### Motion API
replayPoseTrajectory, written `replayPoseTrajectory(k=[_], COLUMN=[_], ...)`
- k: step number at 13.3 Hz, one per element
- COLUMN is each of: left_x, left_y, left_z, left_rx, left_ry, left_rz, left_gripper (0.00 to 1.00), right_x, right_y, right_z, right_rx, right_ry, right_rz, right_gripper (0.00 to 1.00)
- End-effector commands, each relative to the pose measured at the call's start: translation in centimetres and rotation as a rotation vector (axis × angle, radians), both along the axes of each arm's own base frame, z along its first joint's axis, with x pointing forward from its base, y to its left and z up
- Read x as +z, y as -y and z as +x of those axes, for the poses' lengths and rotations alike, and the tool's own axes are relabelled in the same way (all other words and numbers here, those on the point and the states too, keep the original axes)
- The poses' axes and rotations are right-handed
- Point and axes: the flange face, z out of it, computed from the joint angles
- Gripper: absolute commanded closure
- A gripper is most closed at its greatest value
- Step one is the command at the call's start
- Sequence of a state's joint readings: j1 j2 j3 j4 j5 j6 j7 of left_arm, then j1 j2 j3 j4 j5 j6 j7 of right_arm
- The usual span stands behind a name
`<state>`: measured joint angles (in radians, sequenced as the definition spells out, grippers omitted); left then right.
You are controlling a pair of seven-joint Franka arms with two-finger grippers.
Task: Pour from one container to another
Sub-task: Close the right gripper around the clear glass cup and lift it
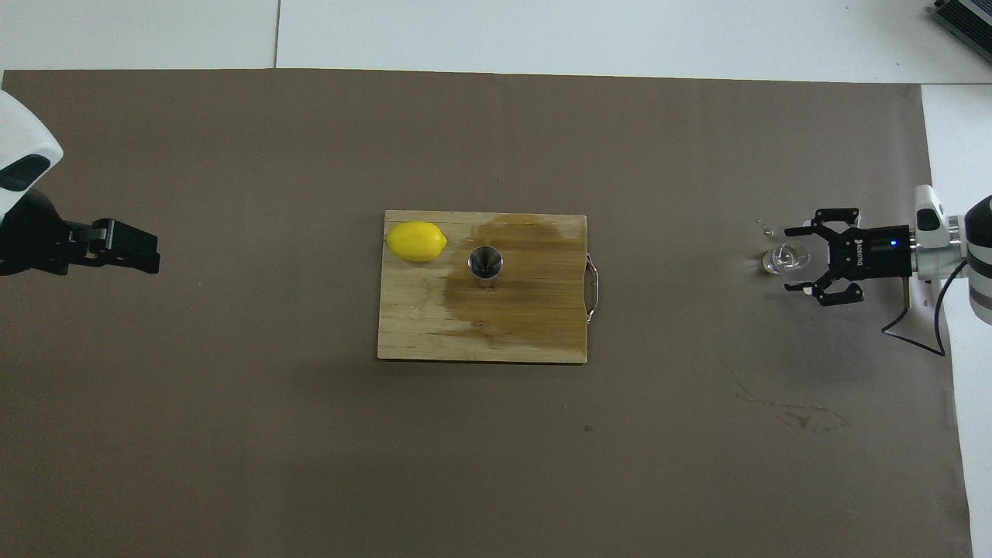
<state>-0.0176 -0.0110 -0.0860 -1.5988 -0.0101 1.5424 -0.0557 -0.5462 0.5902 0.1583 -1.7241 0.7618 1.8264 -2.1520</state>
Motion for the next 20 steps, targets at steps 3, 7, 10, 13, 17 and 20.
replayPoseTrajectory(k=[3,7,10,13,17,20], left_x=[0.3,0.3,0.3,0.3,0.3,0.4], left_y=[-0.2,-0.2,-0.2,-0.2,-0.2,-0.2], left_z=[-0.6,-0.6,-0.6,-0.6,-0.6,-0.6], left_rx=[0.008,0.008,0.008,0.008,0.008,0.008], left_ry=[-0.002,-0.002,-0.002,-0.002,-0.002,0.0], left_rz=[0.018,0.018,0.018,0.018,0.018,0.018], left_gripper=[0.0,0.0,0.0,0.0,0.0,0.0], right_x=[0.4,0.3,0.3,0.2,0.0,0.1], right_y=[0.1,1.1,1.1,1.0,0.9,0.8], right_z=[0.3,-0.1,-0.1,-0.1,-0.2,-0.1], right_rx=[-0.002,-0.004,-0.001,0.0,0.001,-0.001], right_ry=[-0.025,-0.029,-0.029,-0.03,-0.033,-0.031], right_rz=[0.058,0.041,0.039,0.04,0.041,0.042], right_gripper=[0.0,0.0,0.13,0.16,0.18,0.35])
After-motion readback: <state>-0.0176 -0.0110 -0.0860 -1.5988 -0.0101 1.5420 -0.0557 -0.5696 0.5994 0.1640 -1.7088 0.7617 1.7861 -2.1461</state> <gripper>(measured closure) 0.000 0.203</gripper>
